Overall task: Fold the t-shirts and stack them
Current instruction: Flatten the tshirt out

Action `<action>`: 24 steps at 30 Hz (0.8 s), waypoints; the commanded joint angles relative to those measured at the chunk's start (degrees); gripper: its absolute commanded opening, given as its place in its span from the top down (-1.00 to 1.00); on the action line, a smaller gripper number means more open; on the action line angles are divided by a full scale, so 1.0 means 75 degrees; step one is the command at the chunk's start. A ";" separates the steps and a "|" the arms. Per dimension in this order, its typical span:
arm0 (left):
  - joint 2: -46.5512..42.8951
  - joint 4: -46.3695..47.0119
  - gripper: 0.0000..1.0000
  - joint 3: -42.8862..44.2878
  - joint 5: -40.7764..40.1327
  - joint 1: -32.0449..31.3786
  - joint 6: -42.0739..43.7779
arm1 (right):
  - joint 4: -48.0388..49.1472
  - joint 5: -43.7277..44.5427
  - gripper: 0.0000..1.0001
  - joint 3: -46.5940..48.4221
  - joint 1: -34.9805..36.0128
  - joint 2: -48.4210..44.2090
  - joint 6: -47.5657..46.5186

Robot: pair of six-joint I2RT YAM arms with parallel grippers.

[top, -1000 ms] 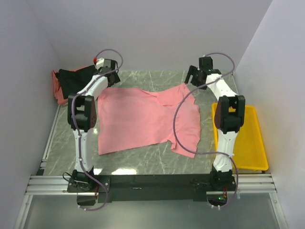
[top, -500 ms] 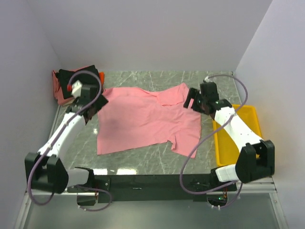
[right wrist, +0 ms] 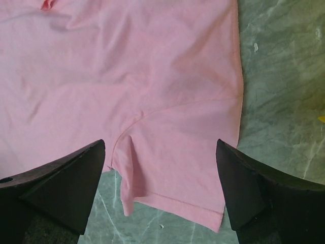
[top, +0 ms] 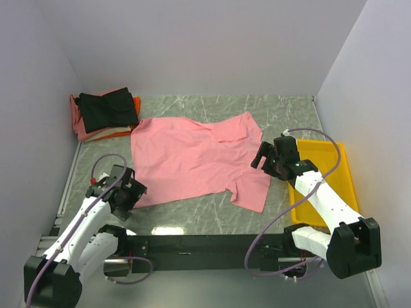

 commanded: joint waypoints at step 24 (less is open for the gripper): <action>0.1933 0.1444 -0.02 -0.0463 -0.0259 0.0078 -0.1285 | 0.0511 0.0025 -0.92 -0.0124 0.0038 0.0336 -0.0065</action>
